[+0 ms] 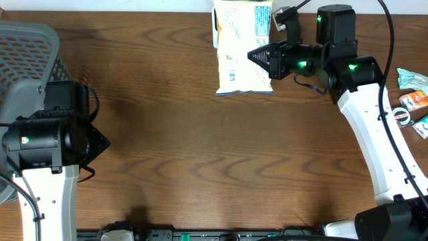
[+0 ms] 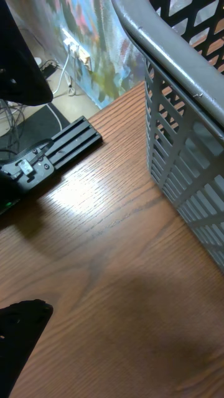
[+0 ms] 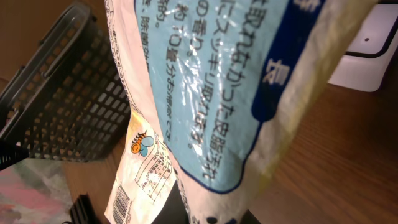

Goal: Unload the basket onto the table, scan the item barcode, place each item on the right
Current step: 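Hold the snack bag barcode under the scanner with the right gripper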

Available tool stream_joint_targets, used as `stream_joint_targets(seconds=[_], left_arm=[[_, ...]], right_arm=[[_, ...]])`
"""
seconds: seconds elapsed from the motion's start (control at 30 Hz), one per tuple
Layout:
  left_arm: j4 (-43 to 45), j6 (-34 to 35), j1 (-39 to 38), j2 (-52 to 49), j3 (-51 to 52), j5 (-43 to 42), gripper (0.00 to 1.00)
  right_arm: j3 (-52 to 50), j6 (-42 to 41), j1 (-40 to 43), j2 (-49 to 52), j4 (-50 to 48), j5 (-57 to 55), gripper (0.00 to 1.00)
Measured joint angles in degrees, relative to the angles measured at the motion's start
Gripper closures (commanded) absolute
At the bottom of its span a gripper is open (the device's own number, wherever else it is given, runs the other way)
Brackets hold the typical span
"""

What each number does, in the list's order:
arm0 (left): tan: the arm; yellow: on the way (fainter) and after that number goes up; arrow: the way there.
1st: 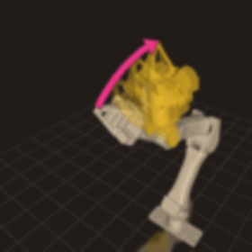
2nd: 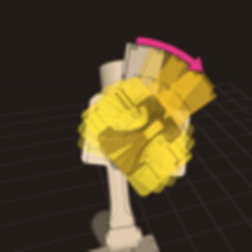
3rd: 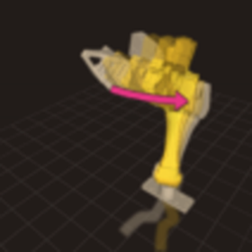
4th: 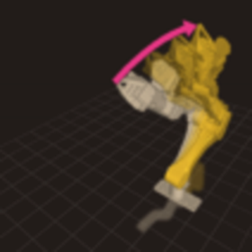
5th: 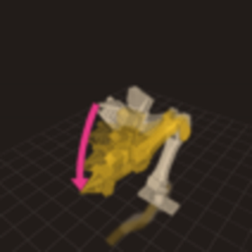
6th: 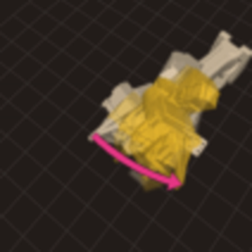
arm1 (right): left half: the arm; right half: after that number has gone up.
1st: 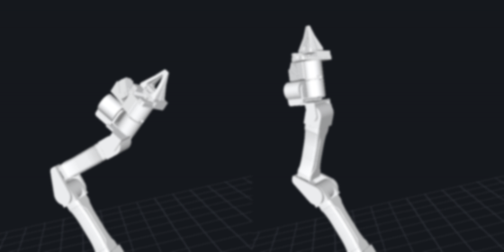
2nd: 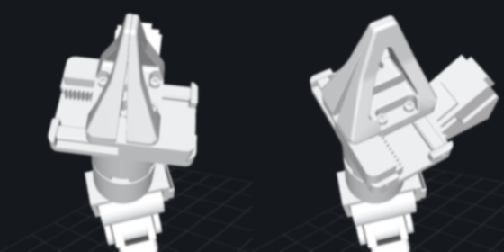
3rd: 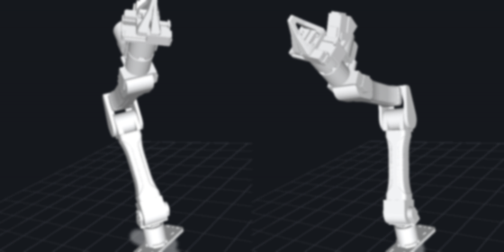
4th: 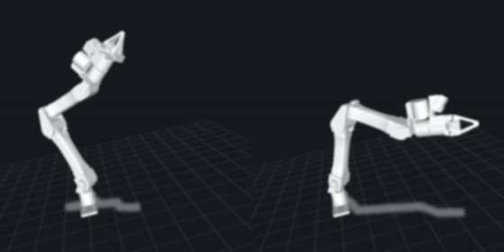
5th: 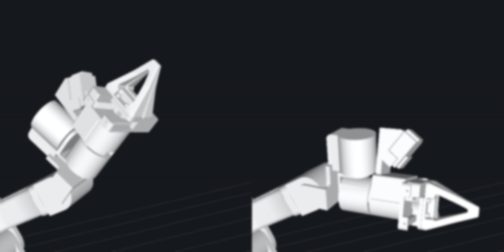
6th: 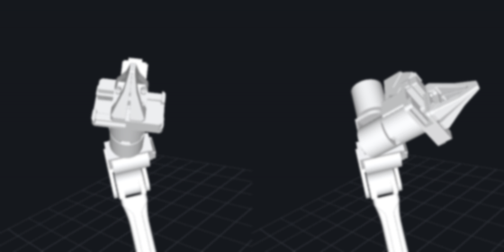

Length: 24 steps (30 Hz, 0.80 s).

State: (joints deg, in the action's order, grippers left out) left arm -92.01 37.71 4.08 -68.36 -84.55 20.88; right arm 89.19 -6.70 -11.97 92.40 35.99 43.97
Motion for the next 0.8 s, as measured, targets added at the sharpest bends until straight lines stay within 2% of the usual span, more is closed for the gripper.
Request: stream_joint_targets(seconds=[0.8], left_arm=[[0.00,0.00,0.00,0.00,0.00,0.00,0.02]], right_arm=[[0.00,0.22,-1.03,0.00,1.95,-0.04,0.99]])
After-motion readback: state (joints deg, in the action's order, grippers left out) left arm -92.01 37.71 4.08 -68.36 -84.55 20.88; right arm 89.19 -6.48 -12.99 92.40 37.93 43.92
